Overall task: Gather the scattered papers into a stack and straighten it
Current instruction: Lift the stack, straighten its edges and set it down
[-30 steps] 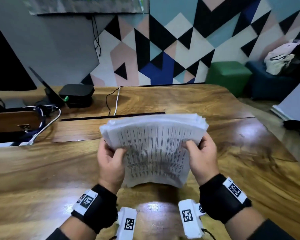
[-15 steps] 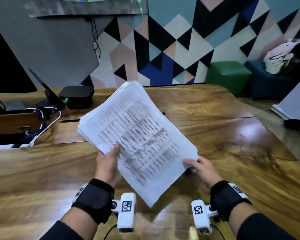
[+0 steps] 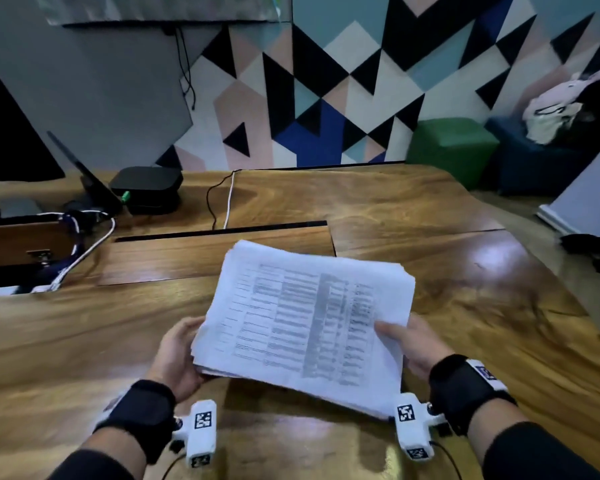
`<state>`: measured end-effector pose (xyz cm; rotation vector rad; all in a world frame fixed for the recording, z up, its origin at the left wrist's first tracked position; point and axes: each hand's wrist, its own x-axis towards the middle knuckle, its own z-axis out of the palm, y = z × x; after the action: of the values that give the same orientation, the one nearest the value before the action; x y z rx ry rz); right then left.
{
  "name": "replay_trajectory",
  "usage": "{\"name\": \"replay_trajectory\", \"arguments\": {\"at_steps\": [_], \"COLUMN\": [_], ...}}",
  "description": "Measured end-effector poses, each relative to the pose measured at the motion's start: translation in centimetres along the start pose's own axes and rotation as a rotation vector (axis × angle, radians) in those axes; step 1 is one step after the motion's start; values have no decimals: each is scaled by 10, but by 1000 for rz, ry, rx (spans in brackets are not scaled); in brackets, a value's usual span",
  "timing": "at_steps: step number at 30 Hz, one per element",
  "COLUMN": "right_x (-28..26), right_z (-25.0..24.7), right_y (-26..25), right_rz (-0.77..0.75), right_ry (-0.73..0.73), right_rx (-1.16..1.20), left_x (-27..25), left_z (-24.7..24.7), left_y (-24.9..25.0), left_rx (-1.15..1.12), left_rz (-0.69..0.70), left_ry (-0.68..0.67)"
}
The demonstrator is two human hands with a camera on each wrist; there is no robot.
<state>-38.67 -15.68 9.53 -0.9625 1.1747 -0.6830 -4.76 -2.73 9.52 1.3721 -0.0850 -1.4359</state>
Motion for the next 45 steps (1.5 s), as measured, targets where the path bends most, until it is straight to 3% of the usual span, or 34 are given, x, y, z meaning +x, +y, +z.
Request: {"name": "replay_trajectory", "arguments": {"at_steps": [2,5,7,10,17,23,27,31,37,45], "right_x": [1,-5,-10,-14,-11,-14,-9,-4,-12,-4], "right_z": [0,9,16,20,24,15,19,21,20,28], "right_y": [-15,-33,-41,-31,12,-2,2,3,-21,-9], "right_rz": [-142,-343,-476,-576,-555,-623,-579,-554,-703,-609], "right_ry": [27,105,196,289,414,395,407,450,435,427], "right_rx": [-63,-48,9,15,51,39,42,24,32,4], "left_x": [-1,-3,-3,4,19,17,25,21,0,15], "left_z": [9,29,35,31,38,37,38,43,51,49], "left_y": [10,20,18,-1,-45,-29,-35,-35,-10,-29], "left_rx": [218,511,481,361,181,101,101,120,117,154], "left_rz": [97,438,605,722,773,911,855,885,1043,882], "left_ry": [-38,14,20,114,265,244,271,333,321,402]}}
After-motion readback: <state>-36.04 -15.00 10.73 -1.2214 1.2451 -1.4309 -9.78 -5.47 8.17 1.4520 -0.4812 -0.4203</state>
